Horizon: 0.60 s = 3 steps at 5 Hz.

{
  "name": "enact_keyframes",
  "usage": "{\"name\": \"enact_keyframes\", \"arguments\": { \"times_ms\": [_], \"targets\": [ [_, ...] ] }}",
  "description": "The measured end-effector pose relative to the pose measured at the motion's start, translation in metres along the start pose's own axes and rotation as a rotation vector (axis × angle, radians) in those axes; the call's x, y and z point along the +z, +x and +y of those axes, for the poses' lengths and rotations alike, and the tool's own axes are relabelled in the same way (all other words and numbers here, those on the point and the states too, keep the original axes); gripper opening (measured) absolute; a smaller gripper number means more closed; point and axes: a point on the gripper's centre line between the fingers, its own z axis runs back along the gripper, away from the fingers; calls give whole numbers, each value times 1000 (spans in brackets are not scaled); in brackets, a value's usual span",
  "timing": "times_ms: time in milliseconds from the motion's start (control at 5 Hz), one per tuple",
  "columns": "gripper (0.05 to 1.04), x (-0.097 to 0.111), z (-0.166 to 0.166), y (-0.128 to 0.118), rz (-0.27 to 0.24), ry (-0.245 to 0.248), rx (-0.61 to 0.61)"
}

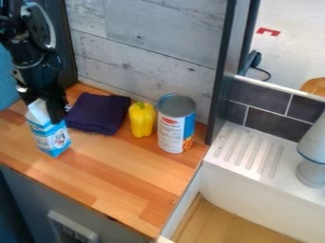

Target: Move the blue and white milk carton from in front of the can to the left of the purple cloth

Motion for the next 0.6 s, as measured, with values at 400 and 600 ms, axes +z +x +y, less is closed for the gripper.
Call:
{"name": "enact_keyframes", "arguments": {
  "times_ms": [400, 600],
  "targets": [
    [903, -4, 10, -8, 23, -19, 18],
    [1008, -5, 11, -7, 30, -25, 15]
  ]
}}
